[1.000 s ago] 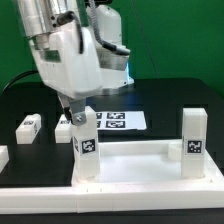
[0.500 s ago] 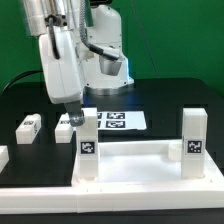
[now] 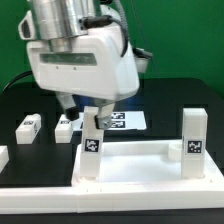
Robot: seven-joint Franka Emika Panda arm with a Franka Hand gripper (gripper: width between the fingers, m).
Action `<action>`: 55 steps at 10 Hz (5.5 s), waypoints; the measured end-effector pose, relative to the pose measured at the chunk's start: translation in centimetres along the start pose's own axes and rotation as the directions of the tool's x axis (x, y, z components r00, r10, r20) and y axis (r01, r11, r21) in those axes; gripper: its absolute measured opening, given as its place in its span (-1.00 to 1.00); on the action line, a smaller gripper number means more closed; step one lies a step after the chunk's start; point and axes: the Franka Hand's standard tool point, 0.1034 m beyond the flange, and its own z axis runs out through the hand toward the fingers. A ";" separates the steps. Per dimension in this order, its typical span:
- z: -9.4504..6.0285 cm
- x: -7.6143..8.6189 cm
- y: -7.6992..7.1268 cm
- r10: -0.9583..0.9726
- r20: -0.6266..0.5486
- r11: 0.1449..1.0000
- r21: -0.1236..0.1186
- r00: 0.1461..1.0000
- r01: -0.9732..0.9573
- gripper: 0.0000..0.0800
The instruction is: Assemble desk
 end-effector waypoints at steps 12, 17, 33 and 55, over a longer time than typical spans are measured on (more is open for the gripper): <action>1.3 0.3 1.6 -0.600 0.026 0.797 -0.062 0.799 0.601 -0.28; 1.4 0.5 1.6 0.004 -0.026 0.998 -0.060 1.000 -0.005 -0.28; 1.5 -0.2 1.6 -0.703 0.033 0.707 -0.071 0.710 0.703 0.62; 1.6 -0.3 1.3 0.204 -0.001 0.978 -0.043 0.979 -0.204 0.53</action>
Offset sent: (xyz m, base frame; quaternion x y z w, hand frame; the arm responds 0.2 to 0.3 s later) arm -0.0145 0.0201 -0.0005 -0.0718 0.0063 -0.4832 0.8725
